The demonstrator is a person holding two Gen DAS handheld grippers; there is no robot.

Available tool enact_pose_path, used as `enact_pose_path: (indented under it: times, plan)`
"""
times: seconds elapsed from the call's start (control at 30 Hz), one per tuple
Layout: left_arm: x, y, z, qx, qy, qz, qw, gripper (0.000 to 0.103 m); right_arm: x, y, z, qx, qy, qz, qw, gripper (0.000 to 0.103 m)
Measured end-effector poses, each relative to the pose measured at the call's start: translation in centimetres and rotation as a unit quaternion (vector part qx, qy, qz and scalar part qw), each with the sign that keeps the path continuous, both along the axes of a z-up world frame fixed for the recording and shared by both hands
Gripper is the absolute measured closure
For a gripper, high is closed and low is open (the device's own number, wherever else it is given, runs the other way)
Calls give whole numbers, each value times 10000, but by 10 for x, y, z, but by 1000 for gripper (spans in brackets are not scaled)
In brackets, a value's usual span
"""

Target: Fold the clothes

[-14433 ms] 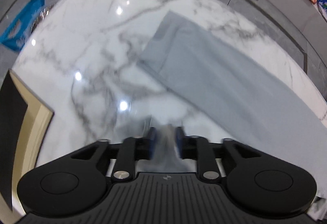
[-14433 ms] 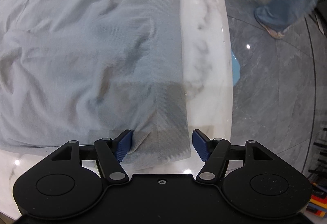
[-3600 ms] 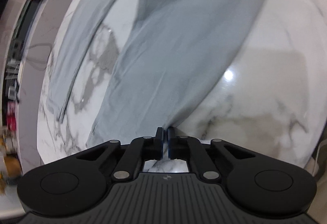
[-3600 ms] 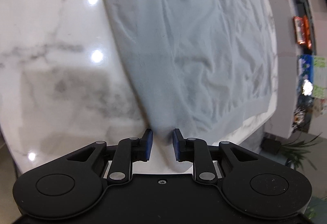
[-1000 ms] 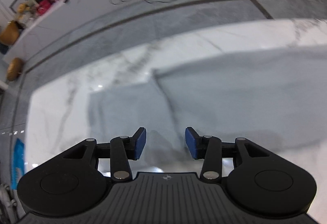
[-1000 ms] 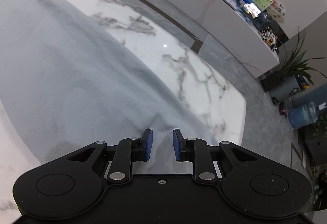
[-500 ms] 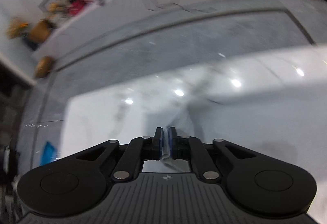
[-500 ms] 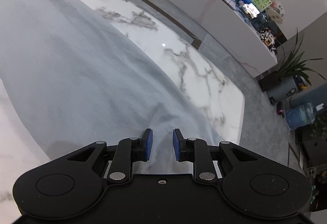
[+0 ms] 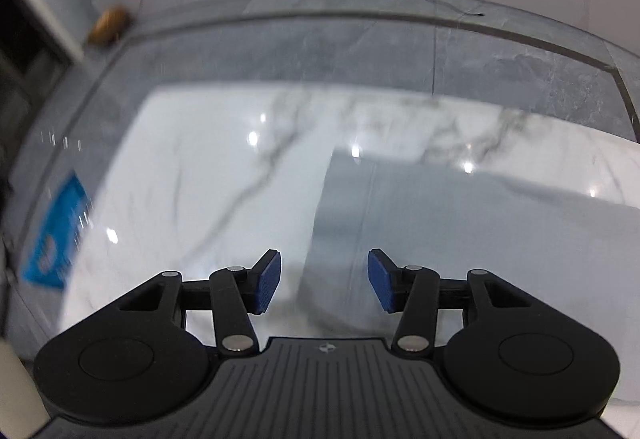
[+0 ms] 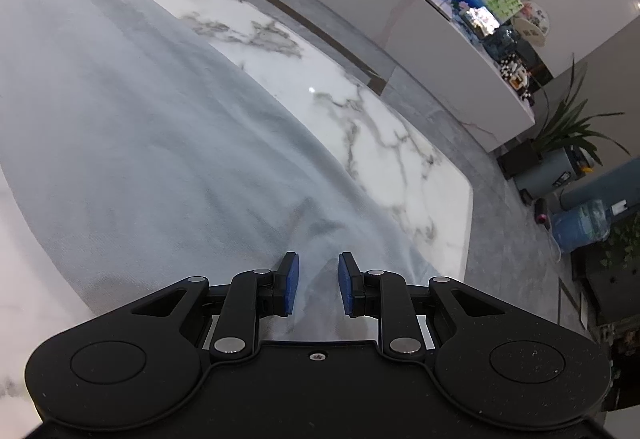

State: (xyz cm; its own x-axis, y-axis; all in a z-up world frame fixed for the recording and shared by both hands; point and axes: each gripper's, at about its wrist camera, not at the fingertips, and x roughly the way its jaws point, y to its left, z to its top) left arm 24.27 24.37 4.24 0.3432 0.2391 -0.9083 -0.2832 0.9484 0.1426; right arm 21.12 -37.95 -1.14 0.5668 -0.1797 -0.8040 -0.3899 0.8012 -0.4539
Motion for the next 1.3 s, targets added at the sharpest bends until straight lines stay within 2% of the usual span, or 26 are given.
enact_pose_path:
  times: [0.2,0.33,0.43,0.47,0.53,0.7,0.8,1.0,1.13,1.3]
  plan:
    - [-17,23,2,-879,-104,838,9925,55,-5,3,0,-23,-31,37,10000,82]
    - [-24,23,5,-910,-180,979,9909,57,-5,3,0,28,-49,-10,10000,82]
    - [-26,19,5,-911,-281,982,9906,71,-7,4,0,33,-65,-10,10000,82]
    - [-27,18,6,-974,-325,991,9898,83,-8,5,0,24,-71,-1,10000,82]
    - [-27,17,5,-1115,-368,1040,9876,88,-9,4,0,9,-83,2,10000,82]
    - [-30,15,11,-923,-500,1171,9876,90,-12,-1,3,43,-155,-139,9998,82]
    - [-34,13,18,-738,-468,1143,9896,90,-13,-8,7,323,-102,-347,9988,82]
    - [-60,20,56,-549,-691,1141,9895,90,-12,-15,8,921,107,-893,9917,82]
    - [-77,28,86,-396,-972,1286,9861,90,-12,-15,8,1524,498,-1316,9783,82]
    - [-96,32,122,-324,-1261,1357,9822,90,-29,3,10,1861,1210,-1264,9668,81]
